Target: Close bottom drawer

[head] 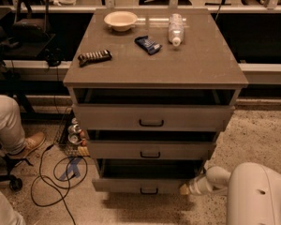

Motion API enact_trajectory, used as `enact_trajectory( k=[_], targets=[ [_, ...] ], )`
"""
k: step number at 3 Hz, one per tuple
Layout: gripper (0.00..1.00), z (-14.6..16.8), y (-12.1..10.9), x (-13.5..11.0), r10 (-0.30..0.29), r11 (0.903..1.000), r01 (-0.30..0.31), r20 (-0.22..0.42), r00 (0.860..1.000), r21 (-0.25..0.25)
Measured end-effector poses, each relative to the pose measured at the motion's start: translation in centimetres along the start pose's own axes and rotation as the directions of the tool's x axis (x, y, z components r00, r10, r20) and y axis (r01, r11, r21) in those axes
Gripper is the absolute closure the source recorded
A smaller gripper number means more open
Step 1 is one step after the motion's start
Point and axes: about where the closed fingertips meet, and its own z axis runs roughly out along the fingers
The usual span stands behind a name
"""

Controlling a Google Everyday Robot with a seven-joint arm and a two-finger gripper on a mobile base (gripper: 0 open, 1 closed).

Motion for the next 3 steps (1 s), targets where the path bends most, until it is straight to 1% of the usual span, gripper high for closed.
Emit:
enact_trajectory(
  k=[1, 2, 3],
  targets=[
    [1.0, 0.4, 1.5, -3.6, -0.017, 0.9996, 0.018, 0.063, 0.998, -0.024],
    [1.0, 0.5, 3.0, -7.2, -0.031, 0.9984, 0.037, 0.119, 0.992, -0.043],
    [1.0, -0.4, 1.2, -7.2, 0.024, 0.999, -0.018, 0.149, 0.989, -0.04]
  ],
)
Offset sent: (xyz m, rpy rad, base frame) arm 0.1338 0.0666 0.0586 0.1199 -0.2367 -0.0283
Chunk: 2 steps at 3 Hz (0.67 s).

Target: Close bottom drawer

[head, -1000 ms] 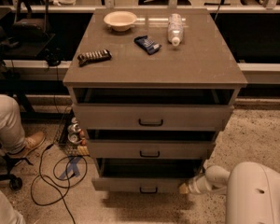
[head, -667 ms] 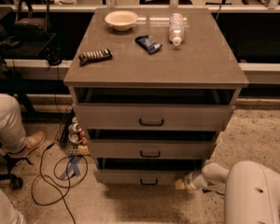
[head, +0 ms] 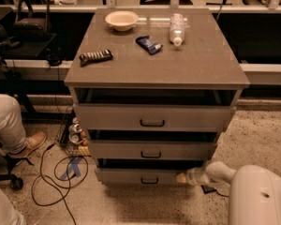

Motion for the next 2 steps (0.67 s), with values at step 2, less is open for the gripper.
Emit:
enact_trajectory(
  k=[2],
  targets=[
    [1.0, -2.3, -3.6, 5.3, 0.124, 0.992, -0.124, -0.005, 0.992, 0.026]
  ],
)
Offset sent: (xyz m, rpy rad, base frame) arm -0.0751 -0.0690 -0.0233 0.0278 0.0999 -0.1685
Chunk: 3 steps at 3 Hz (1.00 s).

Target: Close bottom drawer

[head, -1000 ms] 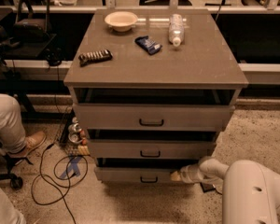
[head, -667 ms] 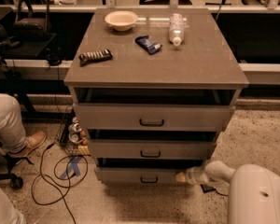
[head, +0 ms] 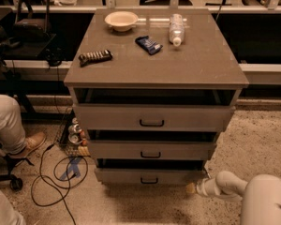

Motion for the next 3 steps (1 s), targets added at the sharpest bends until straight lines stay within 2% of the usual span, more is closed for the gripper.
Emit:
enact_trajectory(
  k=[1, 3],
  targets=[
    [1.0, 0.2, 0.1, -0.4, 0.003, 0.9999, -0.003, 0.009, 1.0, -0.015],
    [1.0, 1.2, 3.6, -6.0, -0.087, 0.9949, 0.09, 0.062, 0.994, -0.045]
  ],
)
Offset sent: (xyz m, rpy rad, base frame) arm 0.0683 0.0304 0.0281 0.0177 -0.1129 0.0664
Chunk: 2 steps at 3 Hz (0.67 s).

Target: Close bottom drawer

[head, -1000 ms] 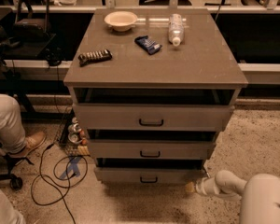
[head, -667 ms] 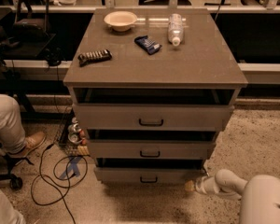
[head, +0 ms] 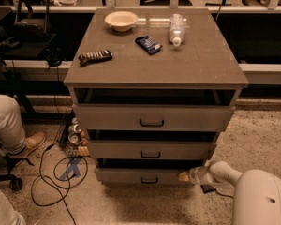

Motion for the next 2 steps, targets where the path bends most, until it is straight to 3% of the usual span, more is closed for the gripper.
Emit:
enact_trajectory(
  k=[1, 2],
  targets=[
    [1.0, 0.35, 0.7, -1.24, -0.016, 0.9998, 0.016, 0.014, 1.0, -0.014],
    [1.0, 0.16, -0.21, -0.74, 0.006, 0.9997, -0.005, 0.017, 1.0, -0.023]
  ],
)
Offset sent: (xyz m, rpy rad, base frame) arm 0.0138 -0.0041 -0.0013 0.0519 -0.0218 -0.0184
